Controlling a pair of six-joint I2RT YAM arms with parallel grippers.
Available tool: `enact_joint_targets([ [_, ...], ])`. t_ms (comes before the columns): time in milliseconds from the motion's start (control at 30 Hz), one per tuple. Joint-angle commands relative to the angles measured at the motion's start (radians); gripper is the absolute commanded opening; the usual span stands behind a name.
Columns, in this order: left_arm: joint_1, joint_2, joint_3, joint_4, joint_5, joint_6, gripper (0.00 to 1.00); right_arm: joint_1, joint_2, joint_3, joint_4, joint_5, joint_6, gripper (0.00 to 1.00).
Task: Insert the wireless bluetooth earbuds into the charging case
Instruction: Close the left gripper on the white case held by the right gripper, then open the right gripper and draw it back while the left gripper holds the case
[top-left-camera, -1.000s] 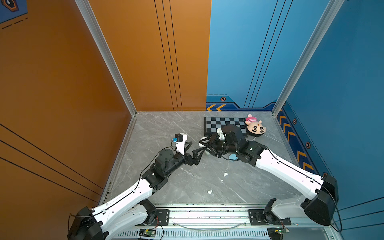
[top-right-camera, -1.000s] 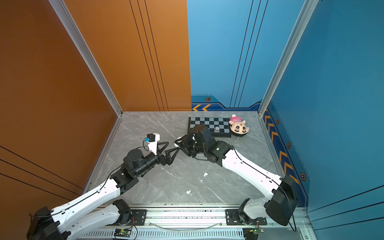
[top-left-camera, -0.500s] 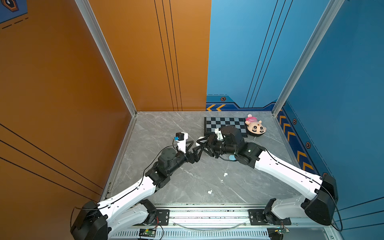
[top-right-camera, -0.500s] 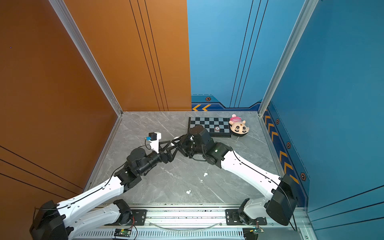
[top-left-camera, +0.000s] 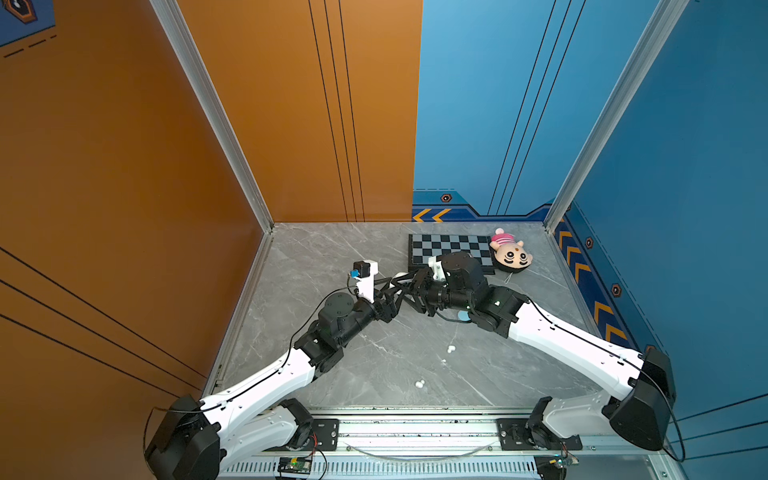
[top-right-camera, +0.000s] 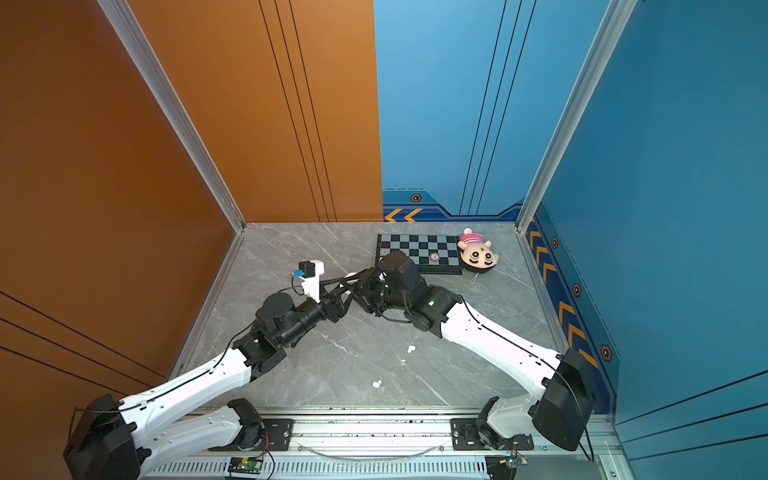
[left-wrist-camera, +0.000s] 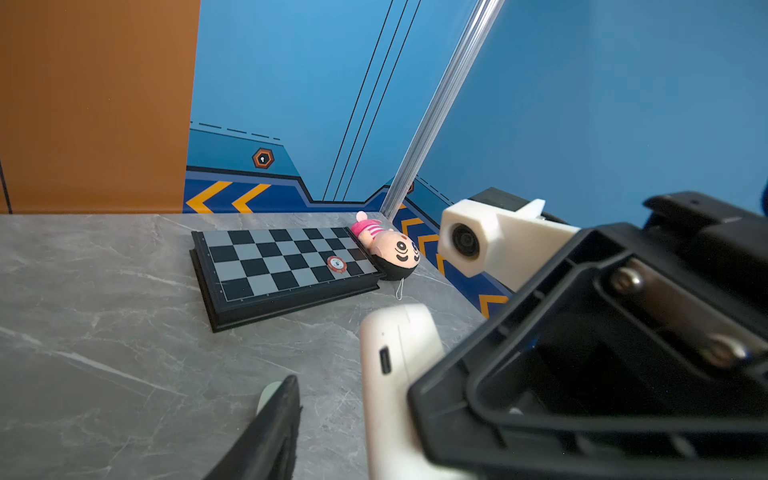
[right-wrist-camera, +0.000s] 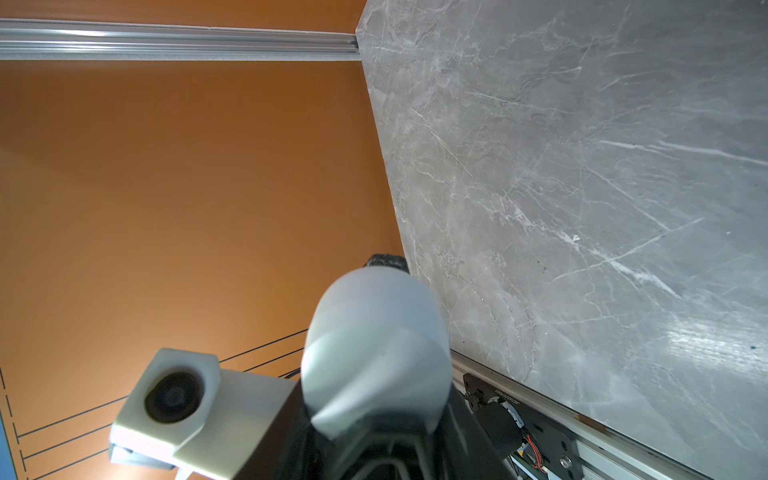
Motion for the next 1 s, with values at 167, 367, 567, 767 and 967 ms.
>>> enact_joint_targets([
  [167,-0.003,0.010,0.023,-0.015,0.032,0.017,0.30,0.002,-0.011,-0.015,0.089,-0.048,0.012,0.27],
  [367,0.006,-0.017,0.036,-0.101,0.090,0.019,0.19,-0.063,-0.058,-0.017,0.104,-0.098,-0.036,0.51],
  [567,0.044,-0.084,0.056,-0.281,0.104,0.002,0.16,-0.181,-0.150,-0.079,0.104,-0.204,-0.131,0.65],
  [767,0.173,-0.109,0.122,-0.511,0.323,-0.088,0.16,-0.263,-0.223,-0.028,-0.168,-0.320,-0.661,0.61],
  [967,0.341,-0.068,0.202,-0.722,0.660,-0.214,0.15,-0.246,-0.334,-0.098,-0.335,-0.208,-1.298,0.56],
])
